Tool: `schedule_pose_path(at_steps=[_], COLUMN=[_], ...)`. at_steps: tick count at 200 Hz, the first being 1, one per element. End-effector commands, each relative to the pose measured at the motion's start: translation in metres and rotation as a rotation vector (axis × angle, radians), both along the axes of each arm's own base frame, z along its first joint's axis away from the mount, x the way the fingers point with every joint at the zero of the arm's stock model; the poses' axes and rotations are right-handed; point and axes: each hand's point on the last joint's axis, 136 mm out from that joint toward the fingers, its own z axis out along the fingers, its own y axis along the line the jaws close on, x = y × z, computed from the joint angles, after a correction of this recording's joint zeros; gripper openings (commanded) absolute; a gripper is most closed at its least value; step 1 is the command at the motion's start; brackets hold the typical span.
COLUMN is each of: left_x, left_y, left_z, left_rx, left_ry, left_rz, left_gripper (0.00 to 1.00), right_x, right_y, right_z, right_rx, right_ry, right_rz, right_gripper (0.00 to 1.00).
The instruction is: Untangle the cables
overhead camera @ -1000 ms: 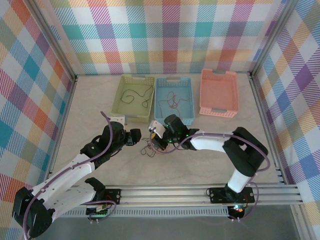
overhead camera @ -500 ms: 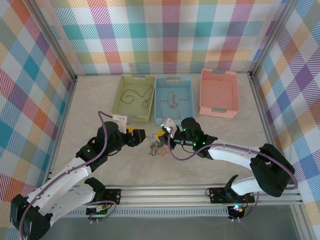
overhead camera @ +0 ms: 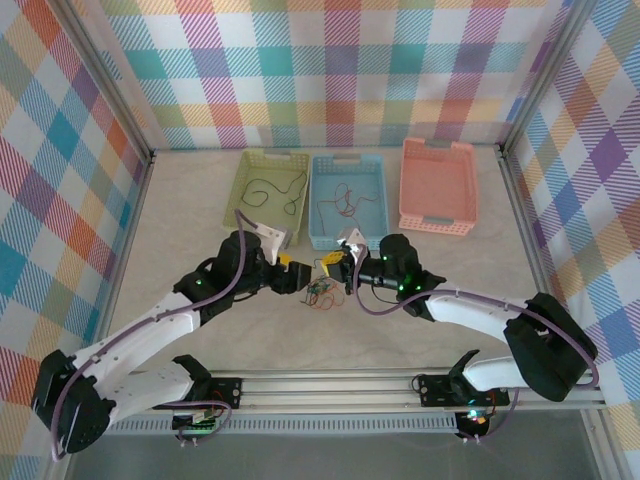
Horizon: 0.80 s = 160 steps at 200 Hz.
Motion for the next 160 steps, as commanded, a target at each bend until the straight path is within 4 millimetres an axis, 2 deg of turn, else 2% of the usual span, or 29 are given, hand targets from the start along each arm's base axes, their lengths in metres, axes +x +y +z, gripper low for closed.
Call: schedule_pose_path(at_steps=[1, 60, 116, 160], left_x=[0.002, 0.007, 0.01, 0.022], left_y=[-0.016, -0.02, -0.031, -0.033], left_z=[0.015, -0.014, -0.018, -0.019], left_rx=[-0.014, 0.088, 0.108, 0.139], left_ry=[-0.032, 0.027, 0.053, 0.055], left_rz=[-0.07, -0.09, -0.126, -0.098], left_gripper=[0.7, 0.65, 0.67, 0.65], right_x=[-0.005, -0.007, -0.009, -0.015], right_y=[-0.001, -0.007, -0.007, -0.005], right_z=[0.019, 0.026, 0.03, 0.034], right_rx=[0.084, 0.123, 0.139, 0.156], right_ry=[-0.03, -0.038, -0.036, -0.04], right_rz=[0.031, 0.042, 0.055, 0.088], right_gripper=[0.0, 0.0, 0.0, 0.0])
